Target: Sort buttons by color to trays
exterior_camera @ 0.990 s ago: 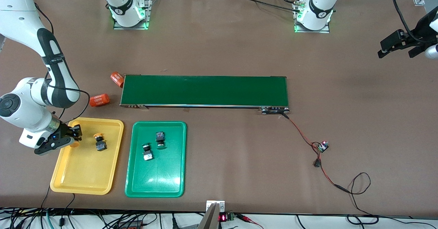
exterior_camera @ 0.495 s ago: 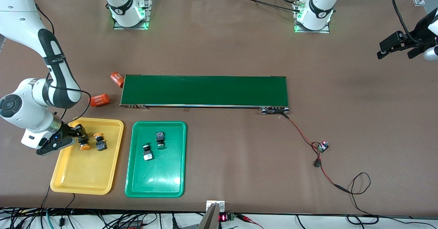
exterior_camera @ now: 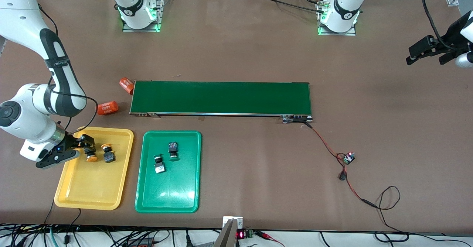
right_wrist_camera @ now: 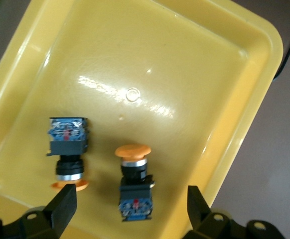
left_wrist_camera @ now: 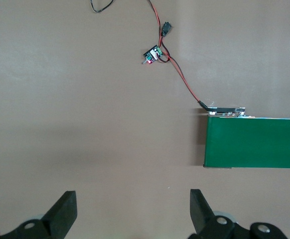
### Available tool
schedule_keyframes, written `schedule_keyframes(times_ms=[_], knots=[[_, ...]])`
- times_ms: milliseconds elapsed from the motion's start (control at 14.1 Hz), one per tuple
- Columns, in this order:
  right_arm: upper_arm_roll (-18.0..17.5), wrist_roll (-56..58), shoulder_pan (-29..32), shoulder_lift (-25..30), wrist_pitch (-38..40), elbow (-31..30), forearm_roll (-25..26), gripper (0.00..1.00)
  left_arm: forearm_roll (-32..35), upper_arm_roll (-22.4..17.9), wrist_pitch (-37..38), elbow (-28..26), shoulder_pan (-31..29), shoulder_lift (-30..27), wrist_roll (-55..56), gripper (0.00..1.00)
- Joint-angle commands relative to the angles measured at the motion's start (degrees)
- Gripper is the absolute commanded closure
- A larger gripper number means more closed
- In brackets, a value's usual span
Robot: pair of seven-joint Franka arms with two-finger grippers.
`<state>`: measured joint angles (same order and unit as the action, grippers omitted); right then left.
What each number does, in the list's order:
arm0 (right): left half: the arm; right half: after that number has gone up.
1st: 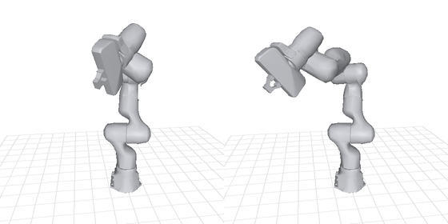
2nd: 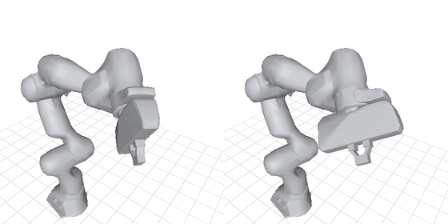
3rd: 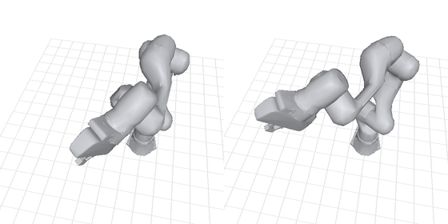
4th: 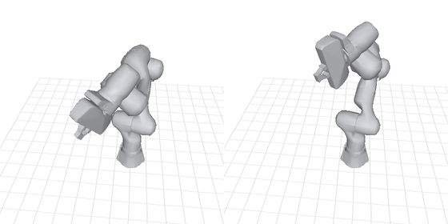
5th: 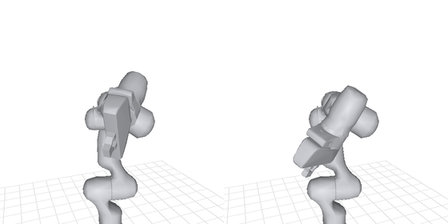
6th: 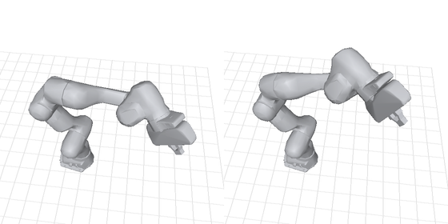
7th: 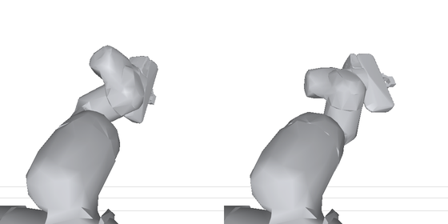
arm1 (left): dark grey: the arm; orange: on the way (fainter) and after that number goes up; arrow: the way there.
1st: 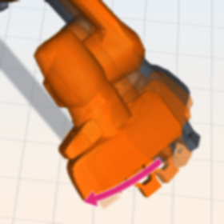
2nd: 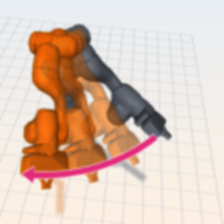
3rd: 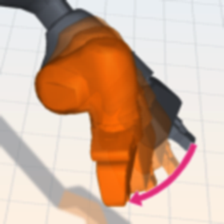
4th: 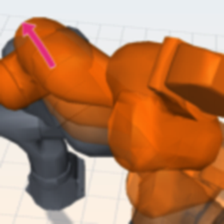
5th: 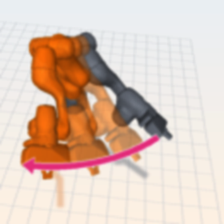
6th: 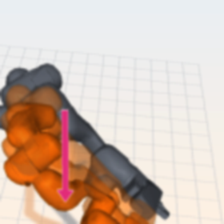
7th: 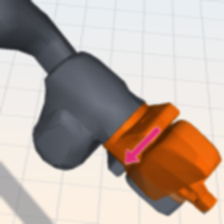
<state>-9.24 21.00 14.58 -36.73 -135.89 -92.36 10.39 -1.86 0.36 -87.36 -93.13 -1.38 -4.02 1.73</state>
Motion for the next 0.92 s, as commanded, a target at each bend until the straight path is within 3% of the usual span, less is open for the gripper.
schedule_keyframes(times_ms=[0, 141, 283, 848], knots=[[-0.7, -11.5, -3.0, 6.9, 10.7, -0.6, 0.2, 0.00, 1.3, 0.3, 0.8, 1.5, 0.0, 0.5, -0.8, 0.00], [-1.0, -18.7, -5.5, 11.1, 19.1, -0.4, -0.1, 0.00, 1.3, 0.3, 0.8, 1.5, -0.1, 0.4, -0.8, 0.00], [-1.2, -23.6, -7.8, 16.1, 25.6, -0.3, -3.6, 0.00, 1.2, 0.3, 0.8, 1.5, 0.0, 0.3, -0.8, 0.00], [-0.7, -28.7, -9.1, 31.5, 39.8, -0.2, -7.1, 0.00, 1.2, 0.3, 0.5, 1.5, 0.1, 0.3, -0.2, 0.00]])
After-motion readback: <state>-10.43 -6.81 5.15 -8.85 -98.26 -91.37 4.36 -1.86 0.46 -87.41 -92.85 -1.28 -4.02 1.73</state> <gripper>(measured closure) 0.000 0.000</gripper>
